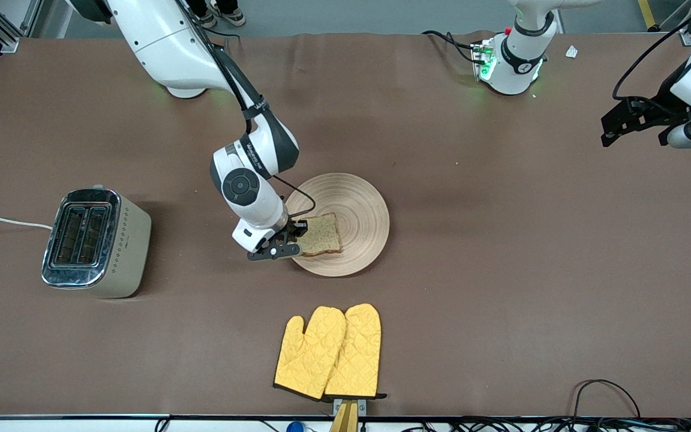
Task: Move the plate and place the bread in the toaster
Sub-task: 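Grasp the bread slice with the right gripper while the left gripper withdraws, then lift the bread slice with the right gripper and carry it to the toaster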
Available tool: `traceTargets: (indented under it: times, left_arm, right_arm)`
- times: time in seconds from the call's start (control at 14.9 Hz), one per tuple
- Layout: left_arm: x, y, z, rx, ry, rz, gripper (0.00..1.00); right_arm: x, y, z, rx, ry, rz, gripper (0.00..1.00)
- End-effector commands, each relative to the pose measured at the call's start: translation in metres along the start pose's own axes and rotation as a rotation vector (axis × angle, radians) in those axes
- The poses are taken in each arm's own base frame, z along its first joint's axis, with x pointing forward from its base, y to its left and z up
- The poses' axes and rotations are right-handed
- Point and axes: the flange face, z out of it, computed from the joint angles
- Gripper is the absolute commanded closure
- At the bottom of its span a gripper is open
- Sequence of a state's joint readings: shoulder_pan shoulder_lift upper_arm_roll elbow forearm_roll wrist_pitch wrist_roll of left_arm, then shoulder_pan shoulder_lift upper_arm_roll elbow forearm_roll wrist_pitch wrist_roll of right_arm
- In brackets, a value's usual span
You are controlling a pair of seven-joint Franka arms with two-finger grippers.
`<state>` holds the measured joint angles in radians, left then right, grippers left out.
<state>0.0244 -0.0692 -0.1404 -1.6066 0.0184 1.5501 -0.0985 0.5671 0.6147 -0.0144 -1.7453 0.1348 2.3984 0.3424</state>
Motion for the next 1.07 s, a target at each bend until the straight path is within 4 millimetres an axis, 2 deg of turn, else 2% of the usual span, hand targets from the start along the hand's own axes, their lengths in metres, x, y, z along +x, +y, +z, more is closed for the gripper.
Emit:
traceTargets:
  times: [0.0,0.07,0.13,0.27,0.4,0.47,0.6,0.74,0.94,1.0]
  left_arm:
    - [0.006,-0.004,-0.005,-0.015,0.021,0.015,0.00]
    - [0.009,-0.003,-0.003,-0.014,0.020,0.050,0.00]
    - [0.012,-0.001,-0.011,-0.014,0.034,0.053,0.00]
    - [0.022,-0.005,-0.008,-0.015,0.021,0.047,0.00]
    - [0.024,-0.018,-0.005,-0.023,0.003,0.029,0.00]
    - [0.024,-0.026,-0.007,-0.024,0.006,0.015,0.00]
    - [0.022,-0.025,-0.008,-0.023,-0.002,0.023,0.00]
    - [0.019,-0.024,-0.010,-0.023,-0.010,0.027,0.00]
    - [0.019,-0.026,-0.024,-0.051,0.015,0.019,0.00]
    - [0.017,-0.030,-0.021,-0.053,0.005,0.019,0.00]
  right_arm:
    - [-0.005,0.000,0.005,-0.014,-0.005,-0.014,0.97]
    - [-0.005,0.000,0.004,-0.016,-0.012,-0.014,0.99]
    - [-0.005,0.002,0.001,-0.021,-0.030,-0.010,0.99]
    - [-0.003,0.002,-0.015,-0.032,-0.070,-0.006,1.00]
    - [0.002,0.001,-0.048,-0.038,-0.098,0.027,1.00]
    - [0.007,0.008,-0.066,-0.055,-0.121,0.073,1.00]
    - [0.015,0.029,-0.115,-0.090,-0.154,0.120,1.00]
    - [0.014,0.058,-0.169,-0.162,-0.130,0.127,1.00]
    - [0.020,0.118,-0.216,-0.259,-0.176,0.203,1.00]
    - [0.020,0.129,-0.230,-0.297,-0.187,0.207,1.00]
